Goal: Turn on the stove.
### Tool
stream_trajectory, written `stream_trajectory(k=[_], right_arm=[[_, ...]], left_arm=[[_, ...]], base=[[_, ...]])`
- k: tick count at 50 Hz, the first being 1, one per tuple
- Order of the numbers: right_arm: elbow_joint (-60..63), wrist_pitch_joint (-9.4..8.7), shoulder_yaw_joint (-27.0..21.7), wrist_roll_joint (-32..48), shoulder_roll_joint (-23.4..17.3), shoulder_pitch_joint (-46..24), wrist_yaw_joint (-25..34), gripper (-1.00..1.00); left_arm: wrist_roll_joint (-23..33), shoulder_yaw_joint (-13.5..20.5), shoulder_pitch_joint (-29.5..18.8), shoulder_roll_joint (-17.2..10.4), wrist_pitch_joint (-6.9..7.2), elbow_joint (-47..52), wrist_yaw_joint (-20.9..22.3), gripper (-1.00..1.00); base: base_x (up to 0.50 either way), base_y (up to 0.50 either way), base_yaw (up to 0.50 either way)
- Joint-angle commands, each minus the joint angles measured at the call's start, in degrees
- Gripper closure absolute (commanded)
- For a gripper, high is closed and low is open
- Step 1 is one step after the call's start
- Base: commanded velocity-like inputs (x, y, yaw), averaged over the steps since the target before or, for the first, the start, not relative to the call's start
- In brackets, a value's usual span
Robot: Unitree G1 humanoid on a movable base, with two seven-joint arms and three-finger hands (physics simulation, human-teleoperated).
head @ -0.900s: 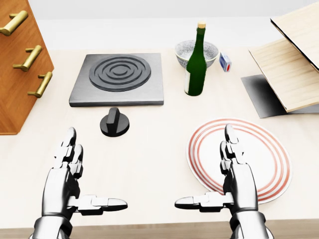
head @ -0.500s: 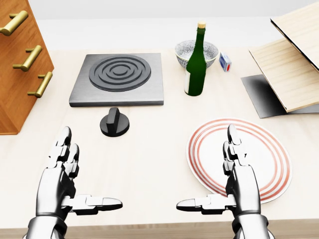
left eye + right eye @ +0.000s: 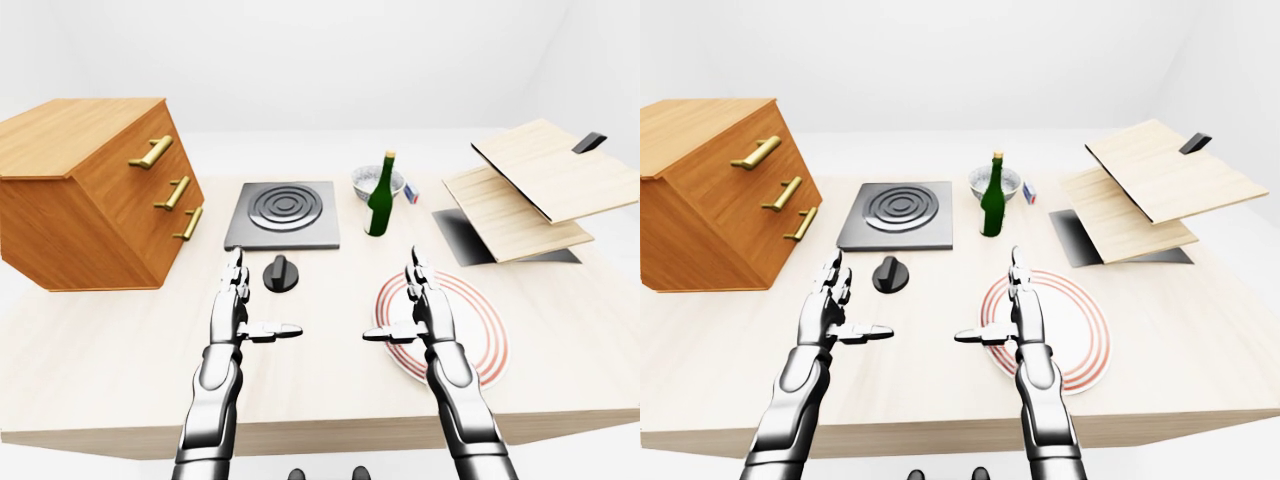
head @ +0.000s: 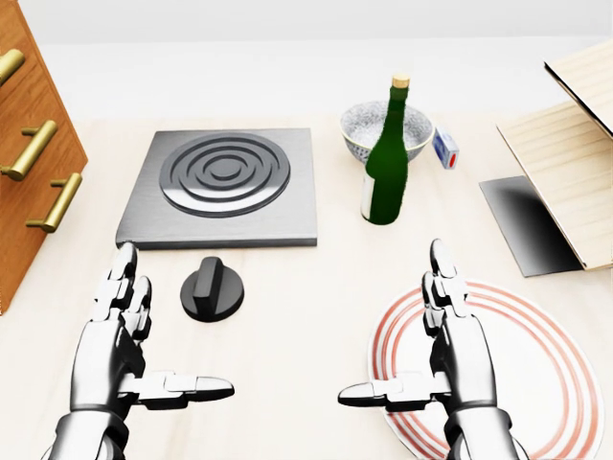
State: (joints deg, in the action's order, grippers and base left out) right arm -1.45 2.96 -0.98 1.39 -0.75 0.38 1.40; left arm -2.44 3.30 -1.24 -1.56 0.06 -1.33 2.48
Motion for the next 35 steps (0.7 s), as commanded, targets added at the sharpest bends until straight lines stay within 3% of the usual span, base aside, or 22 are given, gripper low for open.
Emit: stream_trajectory(k=[1,12,26,35], right_arm=[[-1.39,0.62,0.02,0.07,-0.04,-0.56,0.37,-1.0],[-2.55,0.41,0.16,0.62,0.2,-1.0,-0.51,-1.0],[-3.2,1.05,0.08,0.28,0.06,-1.17,-0.68,-1.0],[-3.11,0.53,-0.1,0.04,-0.07,-1.31,-0.32,-1.0]], left_arm=[[-0.08,0.08,-0.47,-0.14,-0.41,-1.04,0.03,-1.0],[-0.26,0.23,-0.13,-0.19,0.09,-0.17,0.23,-1.0],[-0.53,0.6,-1.29,-0.38,-0.18,-2.18,0.2,-1.0],[-0.22,0.5,-6.31,-0.77,-3.44,-12.98,-0.42,-1.0]], base=[[0.39,0.0,0.0],[0.38,0.01,0.0],[0.0,0.0,0.0],[0.0,0.0,0.0]])
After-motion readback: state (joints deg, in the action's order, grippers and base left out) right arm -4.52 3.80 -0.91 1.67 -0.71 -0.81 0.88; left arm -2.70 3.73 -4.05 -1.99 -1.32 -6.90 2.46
